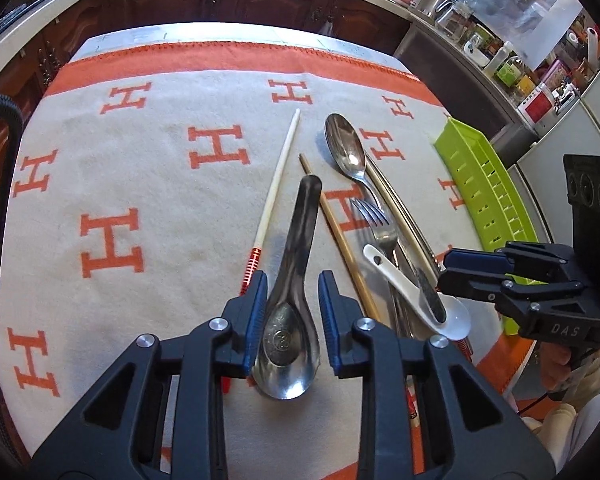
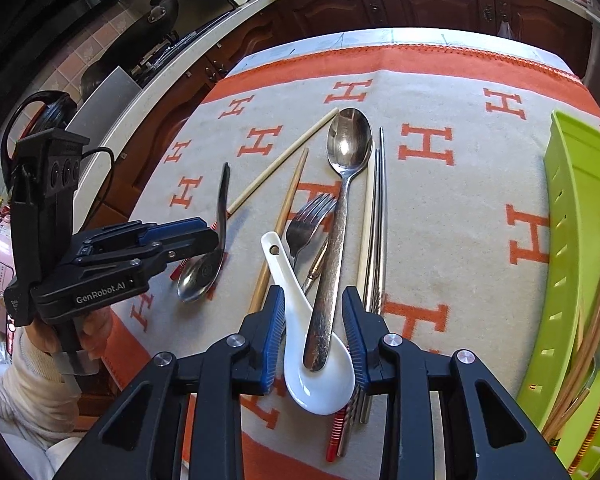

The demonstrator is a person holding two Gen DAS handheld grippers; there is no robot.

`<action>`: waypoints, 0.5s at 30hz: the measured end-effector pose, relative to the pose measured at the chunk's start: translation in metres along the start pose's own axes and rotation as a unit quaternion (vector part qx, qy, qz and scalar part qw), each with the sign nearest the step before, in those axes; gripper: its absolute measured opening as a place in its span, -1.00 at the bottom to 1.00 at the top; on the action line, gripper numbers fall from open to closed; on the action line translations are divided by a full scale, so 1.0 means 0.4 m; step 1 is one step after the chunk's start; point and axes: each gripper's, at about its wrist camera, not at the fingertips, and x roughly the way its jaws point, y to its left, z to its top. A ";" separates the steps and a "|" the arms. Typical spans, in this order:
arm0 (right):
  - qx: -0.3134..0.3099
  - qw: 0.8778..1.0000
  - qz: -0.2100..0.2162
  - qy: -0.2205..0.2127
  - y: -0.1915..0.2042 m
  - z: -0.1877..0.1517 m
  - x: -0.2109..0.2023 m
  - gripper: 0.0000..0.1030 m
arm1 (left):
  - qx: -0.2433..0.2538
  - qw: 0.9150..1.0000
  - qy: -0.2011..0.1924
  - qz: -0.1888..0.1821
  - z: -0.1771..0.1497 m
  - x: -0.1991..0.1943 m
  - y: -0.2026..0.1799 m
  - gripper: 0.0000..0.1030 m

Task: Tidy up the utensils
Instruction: 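Grasp a metal spoon with the left gripper while the right gripper grasps a metal spoon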

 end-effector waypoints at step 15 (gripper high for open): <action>-0.003 1.000 -0.004 0.000 0.006 -0.007 0.001 -0.40 | 0.028 0.999 0.022 0.011 -0.019 0.039 -0.001 -0.55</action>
